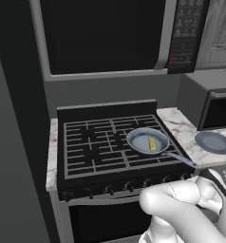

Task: Pick up the butter stick and place it in the pan. Then turn on the burner for the pan.

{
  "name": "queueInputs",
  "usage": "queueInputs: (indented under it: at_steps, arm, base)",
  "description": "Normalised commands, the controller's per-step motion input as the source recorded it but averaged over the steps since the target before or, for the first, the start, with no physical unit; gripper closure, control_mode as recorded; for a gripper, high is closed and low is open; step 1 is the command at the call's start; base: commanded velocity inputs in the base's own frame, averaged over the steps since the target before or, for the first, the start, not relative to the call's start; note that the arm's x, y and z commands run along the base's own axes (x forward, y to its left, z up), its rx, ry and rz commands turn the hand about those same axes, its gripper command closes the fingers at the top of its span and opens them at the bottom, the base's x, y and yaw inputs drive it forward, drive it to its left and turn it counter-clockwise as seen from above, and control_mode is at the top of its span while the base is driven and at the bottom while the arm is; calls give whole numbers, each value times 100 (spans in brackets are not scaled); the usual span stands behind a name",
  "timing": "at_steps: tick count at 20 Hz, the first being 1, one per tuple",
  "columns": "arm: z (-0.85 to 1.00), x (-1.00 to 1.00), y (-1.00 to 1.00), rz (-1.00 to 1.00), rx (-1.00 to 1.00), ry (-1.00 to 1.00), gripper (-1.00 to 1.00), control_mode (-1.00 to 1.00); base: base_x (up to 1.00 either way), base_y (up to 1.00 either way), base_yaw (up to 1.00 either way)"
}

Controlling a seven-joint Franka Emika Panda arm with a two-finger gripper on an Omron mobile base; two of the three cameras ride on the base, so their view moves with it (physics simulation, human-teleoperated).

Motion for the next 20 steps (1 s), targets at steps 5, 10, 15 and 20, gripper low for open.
queueInputs:
  at_steps: [5, 10, 15, 20]
  arm:
    - [0, 5, 0, 8, -13, 0, 100, -100]
    - [-1, 0, 0, 8, -12, 0, 100, -100]
    - [0, 0, 0, 9, -10, 0, 100, -100]
    - [0, 0, 0, 9, -12, 0, 100, -100]
  base:
    - [0, 0, 0]
    - [0, 0, 0]
    - [0, 0, 0]
    - [0, 0, 0]
